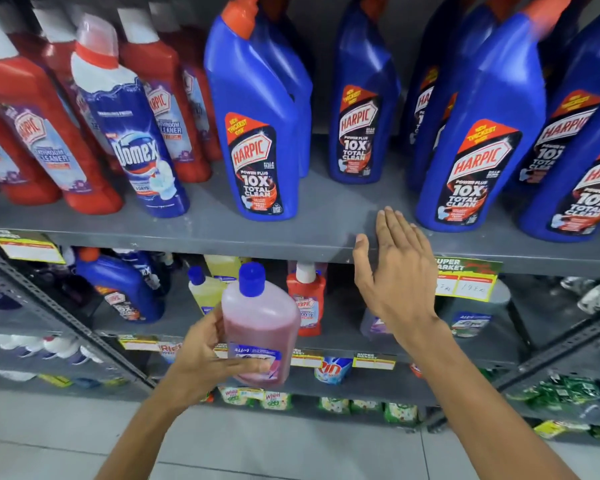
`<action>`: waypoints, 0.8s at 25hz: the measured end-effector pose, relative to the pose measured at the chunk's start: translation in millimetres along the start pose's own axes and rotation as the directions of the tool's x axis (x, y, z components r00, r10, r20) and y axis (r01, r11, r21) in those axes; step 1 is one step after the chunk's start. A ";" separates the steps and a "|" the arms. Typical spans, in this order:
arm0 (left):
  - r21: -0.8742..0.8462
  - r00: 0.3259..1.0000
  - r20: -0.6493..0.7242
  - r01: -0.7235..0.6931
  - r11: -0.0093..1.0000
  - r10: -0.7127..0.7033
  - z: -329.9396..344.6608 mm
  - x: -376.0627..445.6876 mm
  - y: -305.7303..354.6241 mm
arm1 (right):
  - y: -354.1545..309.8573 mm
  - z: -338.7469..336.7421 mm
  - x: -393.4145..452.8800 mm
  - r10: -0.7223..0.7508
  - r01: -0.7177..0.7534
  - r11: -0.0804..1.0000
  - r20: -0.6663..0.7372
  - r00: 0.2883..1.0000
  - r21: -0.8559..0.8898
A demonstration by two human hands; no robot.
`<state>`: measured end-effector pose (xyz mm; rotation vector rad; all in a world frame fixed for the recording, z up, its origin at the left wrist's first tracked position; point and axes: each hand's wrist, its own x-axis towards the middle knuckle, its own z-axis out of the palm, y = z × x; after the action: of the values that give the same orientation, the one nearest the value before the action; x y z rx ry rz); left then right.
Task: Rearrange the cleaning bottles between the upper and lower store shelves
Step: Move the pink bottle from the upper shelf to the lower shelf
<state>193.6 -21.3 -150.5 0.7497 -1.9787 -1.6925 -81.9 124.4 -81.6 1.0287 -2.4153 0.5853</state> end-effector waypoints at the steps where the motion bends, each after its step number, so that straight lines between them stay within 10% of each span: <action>1: -0.002 0.999 -0.027 0.030 1.000 -0.030 0.9 5.5 -20.6 | -0.3 1.6 -0.3 0.000 0.000 1.000 -0.014 1.000 0.002; 20: -0.156 0.885 -0.423 0.138 0.978 -0.193 46.0 106.2 -141.0 | 1.1 15.5 0.7 0.000 -0.001 1.000 -0.122 0.993 -0.010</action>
<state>101.0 -70.7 -299.7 1.1667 -1.5238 -1.5480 -86.8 116.4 -94.0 0.9600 -2.3099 0.6173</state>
